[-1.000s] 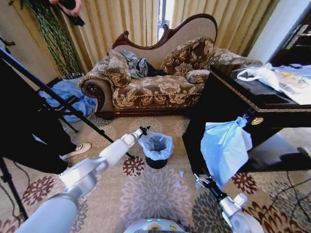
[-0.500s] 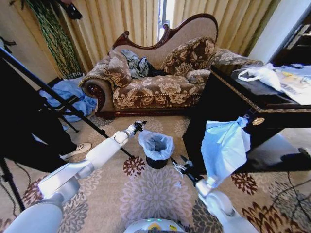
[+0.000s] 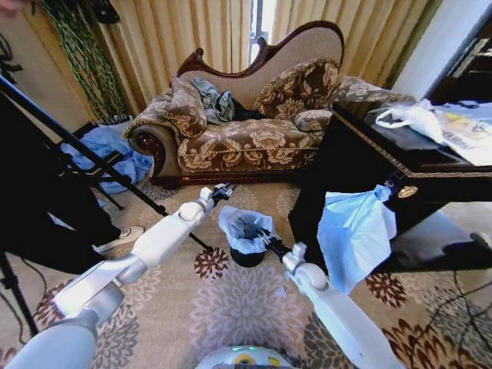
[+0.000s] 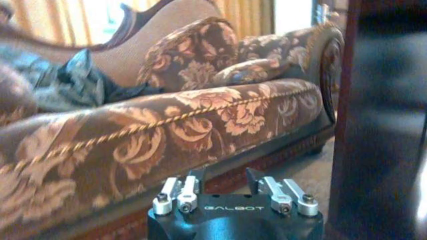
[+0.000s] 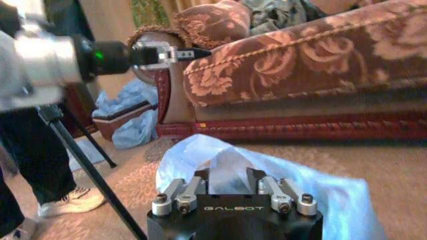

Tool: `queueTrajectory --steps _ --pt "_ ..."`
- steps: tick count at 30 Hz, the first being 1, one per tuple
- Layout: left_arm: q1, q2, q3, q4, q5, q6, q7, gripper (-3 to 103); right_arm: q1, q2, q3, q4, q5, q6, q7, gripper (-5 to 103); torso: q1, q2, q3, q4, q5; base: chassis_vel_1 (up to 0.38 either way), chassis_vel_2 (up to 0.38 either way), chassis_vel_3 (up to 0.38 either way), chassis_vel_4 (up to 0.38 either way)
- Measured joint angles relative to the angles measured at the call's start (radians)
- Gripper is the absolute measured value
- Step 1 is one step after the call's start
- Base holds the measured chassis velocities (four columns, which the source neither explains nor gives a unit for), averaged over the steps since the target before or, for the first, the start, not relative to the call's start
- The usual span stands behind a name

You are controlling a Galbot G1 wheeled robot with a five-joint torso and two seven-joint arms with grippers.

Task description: Place a garbage bag over the trash bin.

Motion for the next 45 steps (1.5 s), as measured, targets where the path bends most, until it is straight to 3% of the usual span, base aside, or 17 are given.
queueTrajectory --steps 4,5,7,8,9,12,14,17,23,24,26,27,37,45 --pt "0.037 0.021 -0.032 -0.052 -0.047 0.033 -0.002 58 0.053 0.015 -0.031 -0.044 -0.004 0.000 0.000 42 0.000 0.000 0.000 0.0001 -0.0004 0.000 0.000 0.000 0.000" --pt "0.064 0.030 -0.060 -0.081 -0.065 0.048 -0.009 64 0.089 0.031 -0.054 -0.086 -0.007 0.004 -0.001 54 0.000 0.000 0.000 -0.0002 -0.0006 0.000 0.000 0.000 0.000" --pt "0.088 0.041 -0.087 -0.105 -0.074 0.055 -0.012 69 0.118 0.049 -0.072 -0.126 -0.014 0.013 -0.006 54 0.000 0.000 0.000 -0.0004 -0.0002 0.000 0.000 0.000 0.000" --pt "0.106 0.053 -0.104 -0.127 -0.086 0.062 -0.013 74 0.139 0.065 -0.084 -0.162 -0.021 0.016 -0.011 65 0.000 0.000 0.000 -0.0005 0.0000 0.000 0.000 0.000 0.000" --pt "0.106 0.053 -0.104 -0.127 -0.086 0.062 -0.013 74 0.139 0.065 -0.084 -0.162 -0.021 0.016 -0.011 65 0.000 0.000 0.000 -0.0005 0.0000 0.000 0.000 0.000 0.000" --pt "0.145 0.089 -0.143 -0.193 -0.149 0.086 -0.024 90 0.176 0.094 -0.109 -0.239 -0.034 0.024 -0.027 80 0.000 0.000 0.000 -0.0001 -0.0001 0.000 0.000 0.000 0.000" --pt "0.152 0.094 -0.152 -0.204 -0.165 0.092 -0.028 95 0.183 0.101 -0.112 -0.260 -0.037 0.025 -0.031 80 0.000 0.000 0.000 -0.0001 -0.0001 0.000 0.000 0.000 0.000" --pt "0.168 0.106 -0.187 -0.237 -0.222 0.105 -0.039 100 0.217 0.136 -0.122 -0.338 -0.037 0.025 -0.040 94 0.000 0.000 0.000 -0.0006 -0.0002 0.000 0.000 0.000 0.000" --pt "0.182 0.115 -0.230 -0.276 -0.312 0.124 -0.060 100 0.261 0.169 -0.144 -0.428 -0.044 0.026 -0.043 79 0.000 0.000 0.000 -0.0004 -0.0001 0.000 0.000 0.000 0.000" --pt "0.185 0.119 -0.245 -0.291 -0.345 0.131 -0.067 100 0.281 0.183 -0.149 -0.466 -0.051 0.029 -0.043 68 0.000 0.000 0.000 -0.0004 0.0000 0.000 0.000 0.000 0.000" --pt "0.188 0.123 -0.255 -0.301 -0.364 0.134 -0.071 100 0.295 0.199 -0.152 -0.497 -0.060 0.033 -0.042 62 0.000 0.000 0.000 -0.0005 -0.0001 0.000 0.000 0.000 0.000" --pt "0.190 0.125 -0.262 -0.308 -0.374 0.135 -0.073 100 0.306 0.210 -0.153 -0.519 -0.067 0.040 -0.040 54 0.000 0.000 0.000 -0.0005 0.0001 0.000 0.000 0.000 0.000" --pt "0.230 0.146 -0.297 -0.340 -0.399 0.135 -0.073 100 0.375 0.241 -0.151 -0.572 -0.074 0.066 -0.026 67 0.000 0.000 0.000 -0.0004 -0.0001 0.000 0.000 0.000 0.000" --pt "0.237 0.145 -0.300 -0.351 -0.407 0.132 -0.072 100 0.420 0.270 -0.143 -0.639 -0.080 0.095 -0.030 60 0.000 0.000 0.000 -0.0003 0.0001 0.000 0.000 0.000 0.000"
